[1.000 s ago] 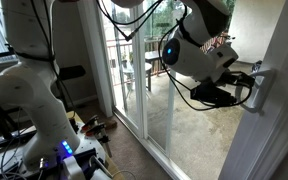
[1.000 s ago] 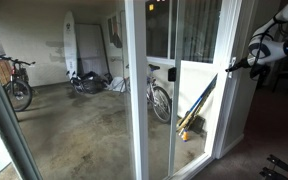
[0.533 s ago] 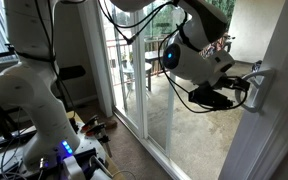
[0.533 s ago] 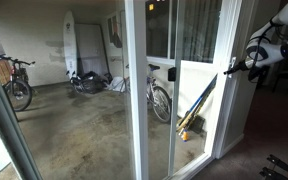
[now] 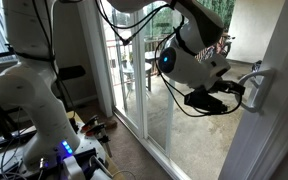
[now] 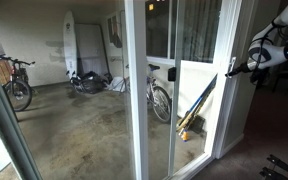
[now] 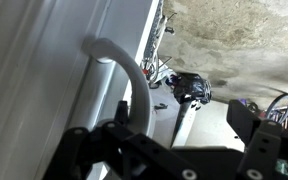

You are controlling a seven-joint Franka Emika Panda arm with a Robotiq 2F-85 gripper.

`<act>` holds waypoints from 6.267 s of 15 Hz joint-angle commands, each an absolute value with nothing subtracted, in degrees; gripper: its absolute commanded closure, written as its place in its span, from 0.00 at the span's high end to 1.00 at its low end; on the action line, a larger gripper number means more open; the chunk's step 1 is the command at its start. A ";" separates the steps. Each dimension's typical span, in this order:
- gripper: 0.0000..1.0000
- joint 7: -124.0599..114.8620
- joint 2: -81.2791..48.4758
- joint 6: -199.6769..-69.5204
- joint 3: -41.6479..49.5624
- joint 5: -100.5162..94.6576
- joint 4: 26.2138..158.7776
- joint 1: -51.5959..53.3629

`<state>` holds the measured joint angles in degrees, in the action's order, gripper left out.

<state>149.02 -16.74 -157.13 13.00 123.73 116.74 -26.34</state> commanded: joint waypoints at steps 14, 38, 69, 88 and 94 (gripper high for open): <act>1.00 148.49 -14.93 -154.68 20.33 118.43 122.58 -16.19; 1.00 146.90 -16.82 -125.61 25.06 103.07 127.56 -22.83; 1.00 140.90 -21.30 -129.08 26.10 116.70 115.34 -25.03; 1.00 149.72 -11.88 -124.76 31.96 114.19 129.50 -13.72; 1.00 149.29 -4.99 -127.78 40.03 109.25 134.41 1.52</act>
<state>149.29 -9.97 -125.21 37.01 111.46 130.74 -4.50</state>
